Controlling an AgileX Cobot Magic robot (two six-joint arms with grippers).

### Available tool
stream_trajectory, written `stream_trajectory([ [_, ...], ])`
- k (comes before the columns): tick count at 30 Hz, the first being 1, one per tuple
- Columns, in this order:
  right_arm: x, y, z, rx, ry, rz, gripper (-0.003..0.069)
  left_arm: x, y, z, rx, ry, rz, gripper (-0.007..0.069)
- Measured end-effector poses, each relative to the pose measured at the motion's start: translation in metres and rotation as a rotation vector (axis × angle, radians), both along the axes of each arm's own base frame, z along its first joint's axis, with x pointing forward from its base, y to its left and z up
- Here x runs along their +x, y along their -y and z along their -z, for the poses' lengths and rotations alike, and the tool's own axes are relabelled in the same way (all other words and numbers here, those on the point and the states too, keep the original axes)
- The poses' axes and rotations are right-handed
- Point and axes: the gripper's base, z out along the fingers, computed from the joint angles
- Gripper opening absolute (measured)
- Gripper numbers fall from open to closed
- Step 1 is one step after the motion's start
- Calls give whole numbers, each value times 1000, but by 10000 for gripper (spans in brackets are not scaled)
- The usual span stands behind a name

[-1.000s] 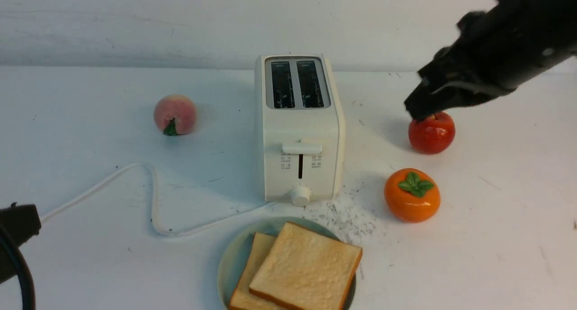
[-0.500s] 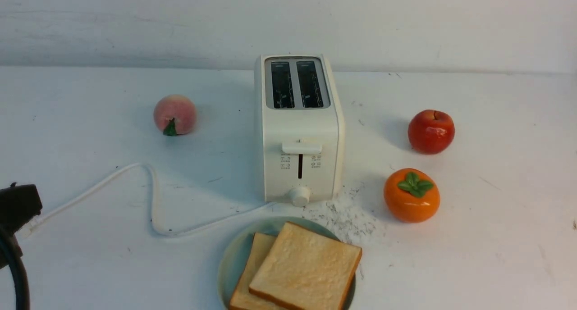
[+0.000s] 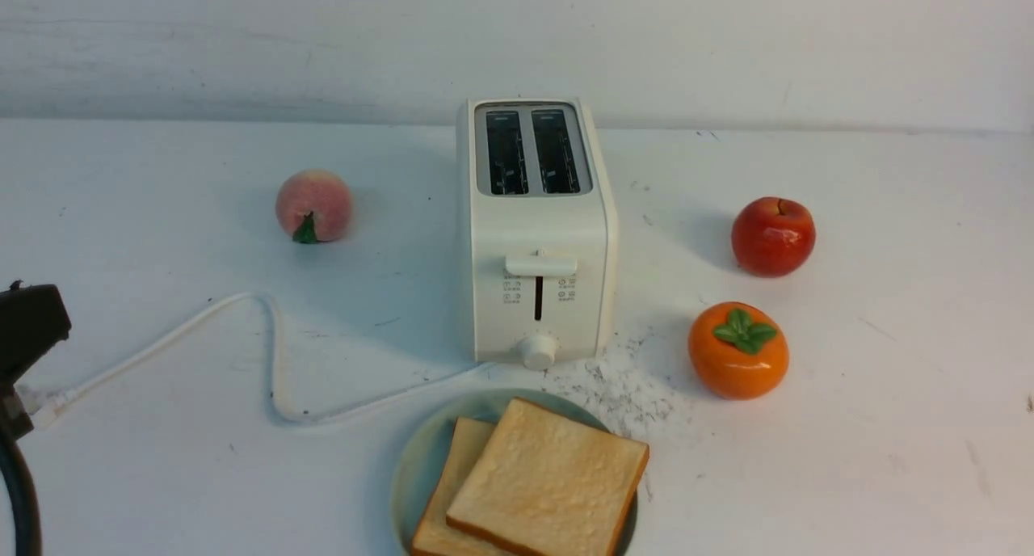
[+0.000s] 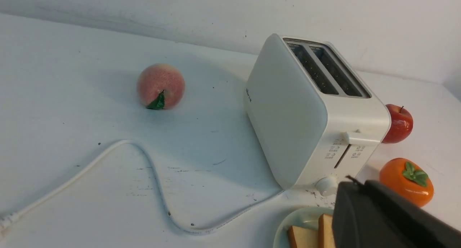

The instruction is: Take toasted bread from bread machine on white table place on plate.

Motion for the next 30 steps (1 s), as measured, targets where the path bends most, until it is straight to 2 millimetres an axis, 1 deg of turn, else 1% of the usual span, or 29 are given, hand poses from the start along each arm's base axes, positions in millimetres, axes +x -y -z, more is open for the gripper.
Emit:
stream_trajectory([
  [23,0,0,0,0,1,0,28,0,-1,1,14,-3,-5,3],
  [28,0,0,0,0,1,0,34,-14,-8,8,-26,19,-12,8],
  [30,0,0,0,0,1,0,38,-26,-15,25,-25,85,-37,11],
])
